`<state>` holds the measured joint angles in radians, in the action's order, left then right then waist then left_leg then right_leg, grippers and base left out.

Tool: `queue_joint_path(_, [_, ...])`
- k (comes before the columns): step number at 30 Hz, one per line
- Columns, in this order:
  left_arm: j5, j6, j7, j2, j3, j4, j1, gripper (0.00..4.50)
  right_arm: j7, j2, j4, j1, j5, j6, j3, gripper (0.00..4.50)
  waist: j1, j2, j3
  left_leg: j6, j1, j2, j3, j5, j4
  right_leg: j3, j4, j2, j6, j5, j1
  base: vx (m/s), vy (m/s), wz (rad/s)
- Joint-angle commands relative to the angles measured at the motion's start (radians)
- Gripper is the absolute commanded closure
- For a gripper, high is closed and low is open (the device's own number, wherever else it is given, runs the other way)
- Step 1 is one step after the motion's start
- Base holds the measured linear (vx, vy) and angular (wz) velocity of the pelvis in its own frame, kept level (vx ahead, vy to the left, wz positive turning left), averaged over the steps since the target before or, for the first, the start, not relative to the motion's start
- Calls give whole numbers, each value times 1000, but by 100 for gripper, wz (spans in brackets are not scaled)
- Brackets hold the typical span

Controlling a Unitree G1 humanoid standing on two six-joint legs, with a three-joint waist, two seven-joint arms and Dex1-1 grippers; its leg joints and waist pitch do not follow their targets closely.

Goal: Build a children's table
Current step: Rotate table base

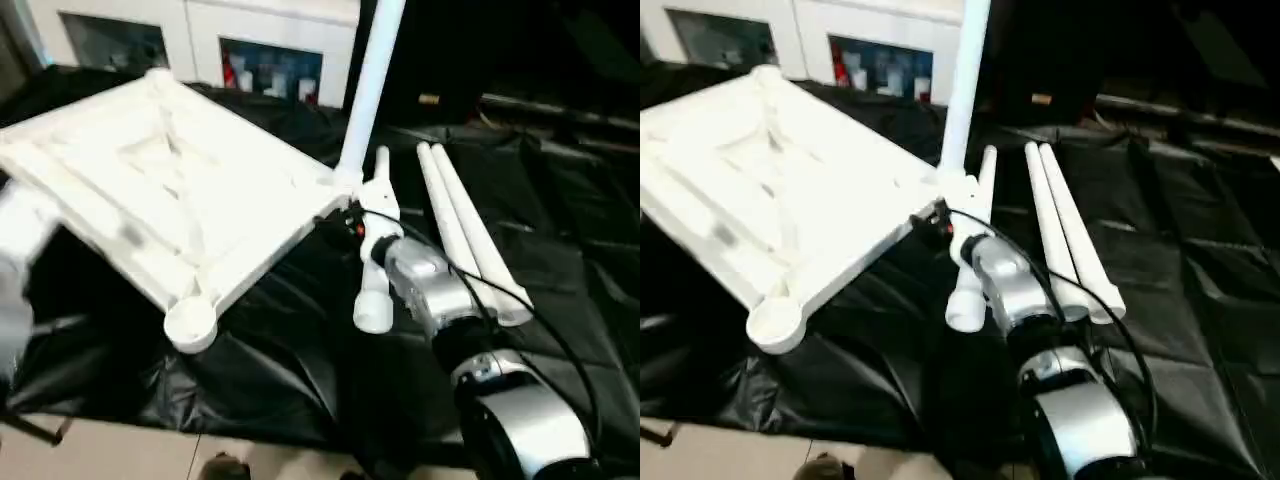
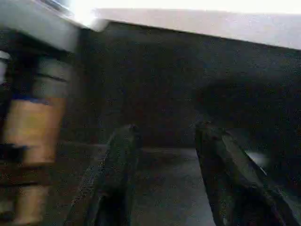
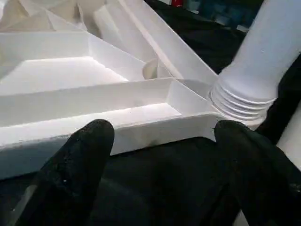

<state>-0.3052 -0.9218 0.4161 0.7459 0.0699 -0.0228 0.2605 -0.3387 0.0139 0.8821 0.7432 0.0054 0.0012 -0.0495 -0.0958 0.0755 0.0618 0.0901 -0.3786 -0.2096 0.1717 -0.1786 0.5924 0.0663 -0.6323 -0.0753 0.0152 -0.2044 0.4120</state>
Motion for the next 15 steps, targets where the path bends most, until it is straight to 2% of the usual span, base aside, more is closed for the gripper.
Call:
queue_joint_path(1, [100,-77,135,-21,-61,159,-26,236,58,36,-25,19,-13,100,17,65,5,-37,-65,57,32,-23,1,-170,-78,-48,53,-56,214,-29,-46,0,0,0])
queue_joint_path(2, [111,-79,146,-24,-65,172,-28,236,69,40,-31,21,-19,120,16,65,5,-36,-63,59,31,-21,2,-174,-78,-48,55,-51,210,-31,-44,0,0,0])
queue_joint_path(3, [149,-86,189,-16,-90,220,-42,236,70,64,-73,27,-26,214,13,65,7,-33,-60,58,30,-16,3,-192,-79,-49,58,-47,201,-50,-44,0,0,0])
queue_joint_path(4, [165,-91,208,-11,-101,241,-50,236,46,71,-101,27,-2,256,26,65,12,-30,-61,58,23,-14,1,-206,-79,-49,61,-49,179,-74,-51,0,0,0])
queue_joint_path(6, [174,-84,221,-5,-109,256,-56,236,29,74,-123,25,22,283,40,65,14,-28,-63,52,22,-13,0,-206,-79,-51,64,-52,168,-90,-54,0,0,0])
queue_joint_path(8, [195,-79,253,-7,-115,284,-61,236,46,84,-165,25,50,355,78,65,16,-26,-63,48,22,-14,1,-190,-77,-51,65,-51,163,-94,-52,0,0,0])
queue_joint_path(10, [210,-79,275,-13,-122,300,-58,235,70,94,-185,30,67,411,109,48,16,-27,-65,49,24,-14,1,-156,-76,-51,60,-48,167,-59,-53,0,0,0])
queue_joint_path(11, [227,-85,292,-20,-128,319,-58,235,83,106,-220,31,85,490,126,38,16,-27,-66,52,25,-14,2,-143,-75,-50,57,-45,169,-40,-52,0,0,0])
queue_joint_path(12, [228,-80,294,-20,-129,321,-59,235,84,107,-223,30,86,498,127,28,16,-27,-66,52,25,-13,2,-136,-74,-49,56,-44,170,-31,-53,0,0,0])
queue_joint_path(13, [236,-40,303,-17,-147,336,-68,235,102,116,-260,31,99,593,143,12,16,-28,-66,53,26,-12,4,-130,-73,-50,57,-41,169,-19,-53,0,0,0])
queue_joint_path(15, [249,-26,306,-18,-163,342,-70,235,105,122,-296,32,118,687,162,4,14,-30,-66,57,26,-12,3,-132,-74,-49,57,-41,164,-26,-53,0,0,0])
